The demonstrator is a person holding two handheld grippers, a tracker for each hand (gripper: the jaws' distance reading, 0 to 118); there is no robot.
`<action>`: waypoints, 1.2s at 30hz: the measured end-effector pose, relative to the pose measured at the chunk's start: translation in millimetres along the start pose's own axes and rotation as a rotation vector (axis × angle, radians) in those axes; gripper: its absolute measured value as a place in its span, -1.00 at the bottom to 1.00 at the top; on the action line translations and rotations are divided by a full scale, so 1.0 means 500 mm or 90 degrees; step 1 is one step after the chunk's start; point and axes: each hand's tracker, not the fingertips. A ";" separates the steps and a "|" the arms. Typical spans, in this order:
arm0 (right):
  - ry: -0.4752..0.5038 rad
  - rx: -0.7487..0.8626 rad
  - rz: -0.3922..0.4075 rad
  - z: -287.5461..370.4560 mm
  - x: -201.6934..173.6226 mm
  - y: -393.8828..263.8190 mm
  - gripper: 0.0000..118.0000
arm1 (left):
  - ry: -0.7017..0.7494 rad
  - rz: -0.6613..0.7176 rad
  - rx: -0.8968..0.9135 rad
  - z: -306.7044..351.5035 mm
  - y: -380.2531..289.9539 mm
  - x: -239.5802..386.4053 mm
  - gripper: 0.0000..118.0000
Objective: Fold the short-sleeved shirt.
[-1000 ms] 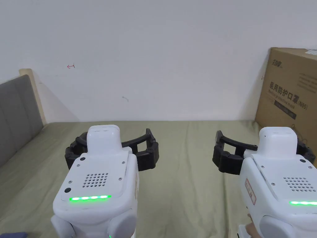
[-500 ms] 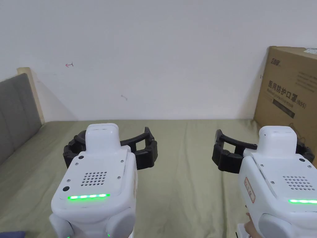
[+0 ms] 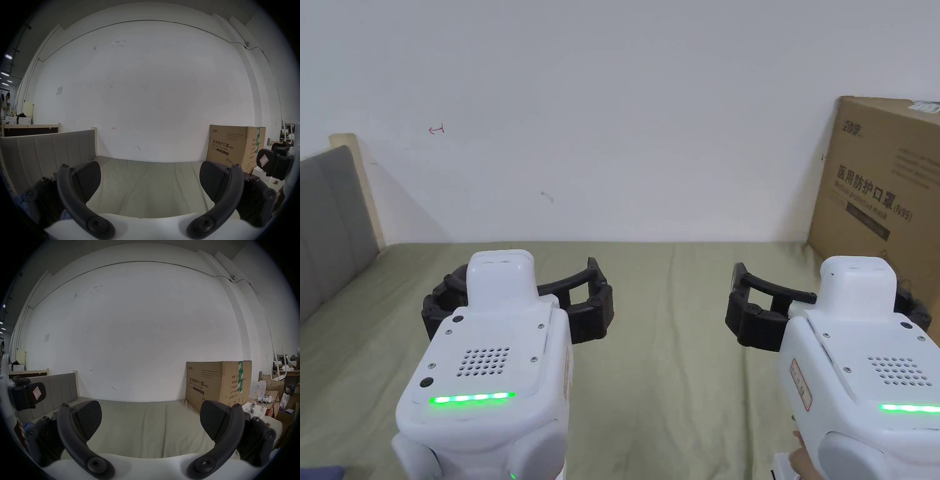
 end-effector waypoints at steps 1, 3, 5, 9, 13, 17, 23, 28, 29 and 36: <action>0.000 0.000 0.000 0.000 0.000 0.000 1.00 | -0.001 0.000 -0.001 0.001 -0.001 0.000 1.00; -0.002 -0.001 -0.002 0.001 0.001 0.000 1.00 | -0.001 -0.003 0.000 0.002 -0.003 0.001 1.00; -0.003 -0.002 -0.005 0.001 0.002 -0.002 1.00 | -0.001 -0.007 0.000 0.003 -0.003 0.002 1.00; -0.003 -0.005 -0.006 0.001 0.004 -0.004 1.00 | -0.001 -0.006 -0.001 0.004 -0.003 0.003 1.00; -0.004 -0.005 -0.002 0.001 0.006 -0.003 1.00 | 0.002 -0.004 -0.003 0.004 -0.003 0.002 1.00; -0.004 -0.002 -0.005 0.003 0.008 0.000 1.00 | 0.006 -0.001 -0.007 0.003 -0.004 0.001 1.00; -0.003 -0.001 -0.004 0.005 0.007 0.000 1.00 | 0.005 0.000 -0.010 0.003 -0.005 0.001 1.00; -0.002 -0.005 -0.004 0.005 0.006 -0.004 1.00 | 0.003 -0.007 -0.007 0.006 -0.004 0.003 1.00; 0.000 -0.006 -0.007 0.005 0.006 -0.004 1.00 | 0.002 -0.007 -0.007 0.007 -0.003 0.004 1.00; 0.006 -0.002 -0.016 0.006 0.009 0.000 1.00 | -0.006 -0.014 -0.002 0.007 0.002 0.007 1.00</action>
